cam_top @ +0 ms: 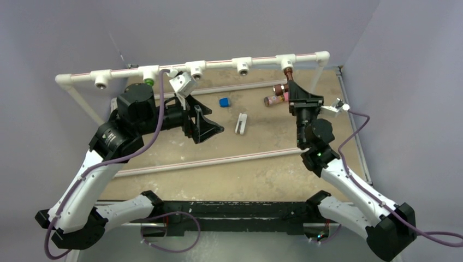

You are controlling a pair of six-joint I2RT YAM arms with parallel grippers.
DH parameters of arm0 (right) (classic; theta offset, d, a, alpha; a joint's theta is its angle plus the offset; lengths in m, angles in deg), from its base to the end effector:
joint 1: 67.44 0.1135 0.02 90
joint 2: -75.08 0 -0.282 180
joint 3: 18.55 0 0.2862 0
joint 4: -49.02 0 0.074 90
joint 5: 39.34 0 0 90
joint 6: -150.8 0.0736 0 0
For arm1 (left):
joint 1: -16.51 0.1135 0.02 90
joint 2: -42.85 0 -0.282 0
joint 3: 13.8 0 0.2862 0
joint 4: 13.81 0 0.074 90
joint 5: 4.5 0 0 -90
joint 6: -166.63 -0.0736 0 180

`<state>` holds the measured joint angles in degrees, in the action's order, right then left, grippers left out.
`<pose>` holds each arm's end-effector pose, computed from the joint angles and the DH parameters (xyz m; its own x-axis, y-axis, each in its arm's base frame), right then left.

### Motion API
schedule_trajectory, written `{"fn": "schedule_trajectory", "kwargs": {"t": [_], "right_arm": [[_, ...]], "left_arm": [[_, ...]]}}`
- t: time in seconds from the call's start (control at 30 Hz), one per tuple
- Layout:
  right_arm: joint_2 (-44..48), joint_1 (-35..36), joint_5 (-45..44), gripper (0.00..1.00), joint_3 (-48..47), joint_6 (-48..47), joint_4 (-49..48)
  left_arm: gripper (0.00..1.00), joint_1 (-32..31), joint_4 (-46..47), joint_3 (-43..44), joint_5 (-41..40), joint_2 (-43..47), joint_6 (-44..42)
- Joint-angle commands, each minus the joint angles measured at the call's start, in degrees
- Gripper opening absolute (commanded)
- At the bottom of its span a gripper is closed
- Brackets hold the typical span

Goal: Install the water faucets

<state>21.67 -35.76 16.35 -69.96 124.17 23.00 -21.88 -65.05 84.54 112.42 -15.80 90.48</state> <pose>0.2439 0.1018 0.3848 0.1592 0.9659 -0.2043 -0.3077 0.2452 0.9194 0.1598 -0.1691 0.5092 -0.3681 0.0194 -0.9296 0.8376 0.4409 -0.3225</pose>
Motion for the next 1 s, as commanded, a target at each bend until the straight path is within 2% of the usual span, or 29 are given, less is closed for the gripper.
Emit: {"fn": "schedule_trajectory", "kwargs": {"t": [0.0, 0.1, 0.23, 0.5, 0.57, 0.8, 0.97], "right_arm": [[1.34, 0.93, 5.92, 0.00, 2.94, 26.38, -11.48], [1.03, 0.93, 4.83, 0.00, 3.01, 30.35, -10.73], [1.13, 0.93, 3.68, 0.13, 3.15, 33.71, -10.60], [4.04, 0.93, 4.43, 0.59, 4.00, 27.57, -7.83], [5.38, 0.93, 4.51, 0.65, 4.50, 25.74, -6.05], [10.45, 0.93, 5.20, 0.79, 6.97, 15.48, 4.05], [13.74, 0.93, 6.48, 0.82, 7.93, 5.37, 10.84]], "left_arm": [[0.77, -0.28, 0.35, 1.37, 1.96, -0.39, -0.40], [0.77, -0.28, 0.50, 1.26, 1.97, -0.45, -0.40], [0.77, -0.28, 0.24, 1.53, 2.25, -0.82, -0.14], [0.77, -0.30, 0.44, 1.91, 1.69, -1.44, 0.04], [0.77, -0.28, 0.54, 1.92, 1.38, -1.45, 0.04], [0.77, -0.28, 0.55, 2.01, 0.54, -1.85, -0.26], [0.77, -0.30, 0.49, 2.26, -0.08, -2.23, -0.62]]}}
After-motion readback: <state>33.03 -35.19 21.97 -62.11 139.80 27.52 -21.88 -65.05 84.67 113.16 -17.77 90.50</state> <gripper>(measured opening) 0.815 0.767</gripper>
